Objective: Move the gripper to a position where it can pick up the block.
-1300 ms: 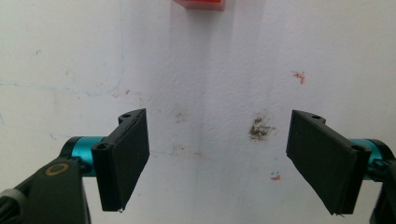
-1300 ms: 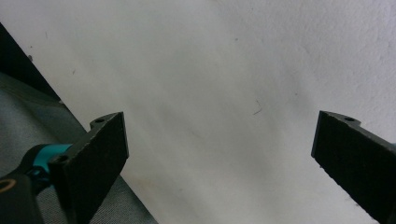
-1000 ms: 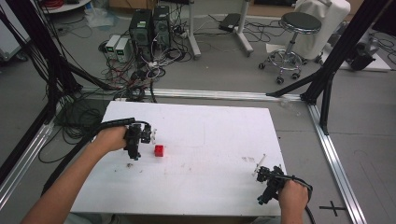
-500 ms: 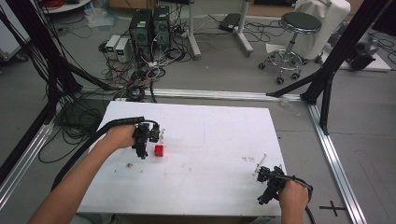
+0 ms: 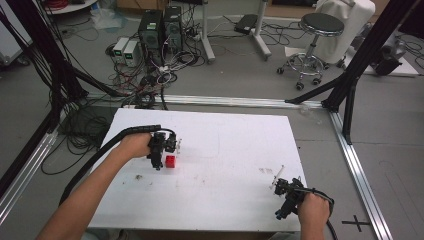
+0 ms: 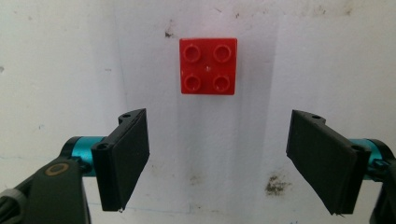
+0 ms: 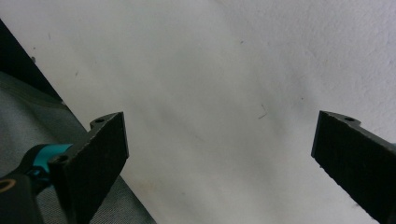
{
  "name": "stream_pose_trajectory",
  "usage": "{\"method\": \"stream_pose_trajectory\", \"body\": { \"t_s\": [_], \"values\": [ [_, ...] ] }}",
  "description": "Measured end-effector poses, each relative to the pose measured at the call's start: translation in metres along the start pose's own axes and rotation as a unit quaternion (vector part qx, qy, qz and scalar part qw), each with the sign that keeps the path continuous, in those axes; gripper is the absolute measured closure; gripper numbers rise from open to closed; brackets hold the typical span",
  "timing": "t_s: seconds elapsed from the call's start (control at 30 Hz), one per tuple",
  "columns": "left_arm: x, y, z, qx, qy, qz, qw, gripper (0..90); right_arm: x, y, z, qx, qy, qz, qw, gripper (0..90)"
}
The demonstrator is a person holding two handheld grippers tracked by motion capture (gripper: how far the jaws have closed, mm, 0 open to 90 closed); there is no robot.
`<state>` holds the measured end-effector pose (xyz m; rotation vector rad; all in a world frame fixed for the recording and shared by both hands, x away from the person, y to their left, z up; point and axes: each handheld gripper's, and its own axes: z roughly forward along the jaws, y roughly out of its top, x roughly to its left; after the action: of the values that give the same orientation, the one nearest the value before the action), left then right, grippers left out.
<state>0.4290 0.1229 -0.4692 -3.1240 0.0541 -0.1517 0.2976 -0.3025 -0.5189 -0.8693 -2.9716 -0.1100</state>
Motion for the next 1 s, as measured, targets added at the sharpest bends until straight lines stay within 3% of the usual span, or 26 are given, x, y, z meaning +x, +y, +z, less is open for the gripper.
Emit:
{"method": "stream_pose_trajectory", "body": {
  "t_s": [0.33, 1.0],
  "values": [
    [0.002, 0.013, 0.011, 0.003, -0.008, 0.005, 0.9999, 21.6, -0.001, -0.001, 0.000, 0.002, 0.002, 0.000, 1.0000, 3.0],
    [0.007, 0.022, 0.031, 0.013, -0.028, 0.003, 0.9995, 21.6, -0.001, -0.002, 0.000, -0.001, 0.001, -0.001, 1.0000, 3.1]
  ]
}}
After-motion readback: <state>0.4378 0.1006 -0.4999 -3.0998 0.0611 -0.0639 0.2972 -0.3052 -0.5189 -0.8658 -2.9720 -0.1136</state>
